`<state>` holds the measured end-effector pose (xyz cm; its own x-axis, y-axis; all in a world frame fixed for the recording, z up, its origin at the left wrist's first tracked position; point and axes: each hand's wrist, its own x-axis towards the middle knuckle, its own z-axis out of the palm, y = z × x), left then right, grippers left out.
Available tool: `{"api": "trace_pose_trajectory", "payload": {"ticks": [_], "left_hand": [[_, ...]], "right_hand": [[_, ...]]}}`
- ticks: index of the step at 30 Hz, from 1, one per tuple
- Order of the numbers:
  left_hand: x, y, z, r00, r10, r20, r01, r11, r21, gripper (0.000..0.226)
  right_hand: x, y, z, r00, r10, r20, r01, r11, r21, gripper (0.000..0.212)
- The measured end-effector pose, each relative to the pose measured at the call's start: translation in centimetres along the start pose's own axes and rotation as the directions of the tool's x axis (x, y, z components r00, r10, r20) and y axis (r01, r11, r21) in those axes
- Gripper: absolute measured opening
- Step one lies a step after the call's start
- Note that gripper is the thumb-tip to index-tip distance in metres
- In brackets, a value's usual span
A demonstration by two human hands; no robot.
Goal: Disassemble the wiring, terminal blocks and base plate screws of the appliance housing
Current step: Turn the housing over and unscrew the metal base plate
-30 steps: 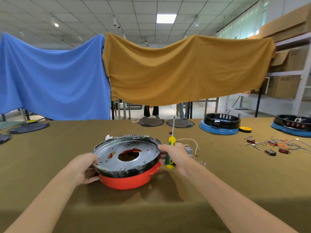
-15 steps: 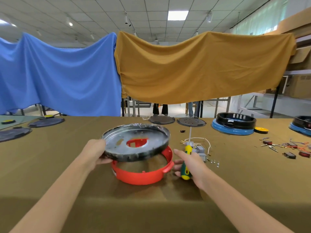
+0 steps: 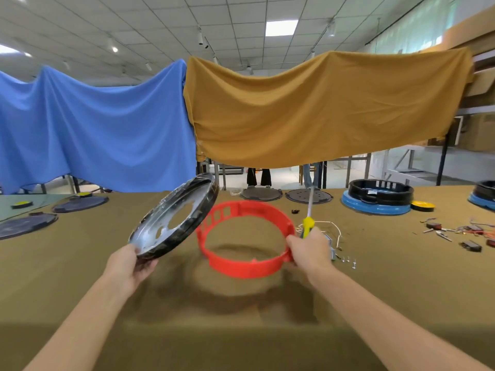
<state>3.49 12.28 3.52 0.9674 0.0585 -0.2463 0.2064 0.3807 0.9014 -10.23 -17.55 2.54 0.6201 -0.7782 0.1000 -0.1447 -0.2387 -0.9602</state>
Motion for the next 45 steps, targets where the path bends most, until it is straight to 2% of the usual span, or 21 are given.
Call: {"api": "trace_pose_trajectory", "payload": {"ticks": [3, 10, 12, 15, 17, 23, 25, 28, 30, 32, 35, 37, 39, 41, 43, 45], "left_hand": [[0.7, -0.4, -0.3, 1.000, 0.020, -0.007, -0.020, 0.999, 0.029, 0.015], [1.8, -2.4, 2.1, 0.999, 0.038, 0.005, -0.038, 0.983, 0.178, 0.021], [1.9, -2.9, 2.9, 0.999, 0.033, 0.008, -0.034, 0.979, 0.201, 0.026], [1.9, -3.4, 3.9, 1.000, 0.019, 0.019, -0.023, 0.974, 0.224, 0.027], [1.9, -3.6, 4.3, 1.000, 0.013, 0.029, -0.020, 0.965, 0.263, 0.024], [1.4, -4.0, 5.0, 0.992, 0.008, 0.130, -0.066, 0.892, 0.448, 0.033], [1.1, -4.1, 4.7, 0.983, 0.080, 0.167, -0.163, 0.800, 0.577, 0.032], [0.7, -4.7, 4.0, 0.950, 0.202, 0.240, -0.311, 0.505, 0.805, 0.045], [0.2, -5.4, 3.4, 0.925, 0.239, 0.295, -0.372, 0.416, 0.830, 0.069], [-0.2, -6.0, 2.9, 0.877, 0.247, 0.413, -0.480, 0.394, 0.784, 0.090], [-0.2, -6.4, 2.3, 0.840, 0.215, 0.498, -0.542, 0.377, 0.751, 0.088], [0.0, -6.4, 2.3, 0.837, 0.220, 0.501, -0.548, 0.340, 0.764, 0.059], [0.2, -6.6, 2.5, 0.828, 0.256, 0.499, -0.560, 0.332, 0.759, 0.034], [0.2, -6.7, 2.7, 0.821, 0.283, 0.496, -0.567, 0.306, 0.765, 0.031], [0.0, -6.8, 2.8, 0.815, 0.311, 0.489, -0.568, 0.262, 0.780, 0.032], [-0.2, -6.9, 2.8, 0.798, 0.338, 0.499, -0.583, 0.224, 0.781, 0.034]], "right_hand": [[2.8, -1.2, -3.5, 0.980, -0.063, -0.190, 0.053, 0.997, -0.055, 0.022], [7.2, 0.1, -8.4, 0.948, 0.050, -0.313, -0.070, 0.996, -0.053, 0.016], [7.8, 0.8, -9.0, 0.938, 0.089, -0.334, -0.112, 0.992, -0.051, 0.013], [8.5, 2.2, -9.4, 0.924, 0.135, -0.357, -0.162, 0.986, -0.048, 0.021], [8.7, 2.7, -9.4, 0.922, 0.150, -0.356, -0.189, 0.979, -0.075, 0.015], [9.2, 2.8, -9.0, 0.936, 0.198, -0.292, -0.237, 0.966, -0.104, 0.018], [9.1, 2.7, -9.3, 0.946, 0.176, -0.273, -0.223, 0.963, -0.153, 0.024], [8.6, 2.3, -10.2, 0.946, 0.143, -0.291, -0.193, 0.969, -0.153, 0.036], [8.1, 1.7, -10.4, 0.944, 0.089, -0.318, -0.139, 0.981, -0.139, 0.033], [7.2, 0.6, -10.2, 0.947, -0.002, -0.321, -0.044, 0.990, -0.135, 0.025], [4.6, -1.0, -9.1, 0.988, -0.094, -0.122, 0.075, 0.986, -0.152, 0.019], [2.3, -1.7, -7.8, 0.989, -0.122, 0.089, 0.135, 0.979, -0.154, 0.017], [0.1, -1.9, -6.2, 0.949, -0.133, 0.285, 0.181, 0.973, -0.147, 0.014], [-2.0, -1.4, -4.2, 0.900, -0.119, 0.420, 0.211, 0.960, -0.182, 0.014], [-3.5, -0.6, -2.4, 0.888, -0.078, 0.453, 0.235, 0.924, -0.301, 0.021], [-4.1, 0.1, -1.1, 0.908, -0.025, 0.417, 0.221, 0.876, -0.428, 0.027]]}}
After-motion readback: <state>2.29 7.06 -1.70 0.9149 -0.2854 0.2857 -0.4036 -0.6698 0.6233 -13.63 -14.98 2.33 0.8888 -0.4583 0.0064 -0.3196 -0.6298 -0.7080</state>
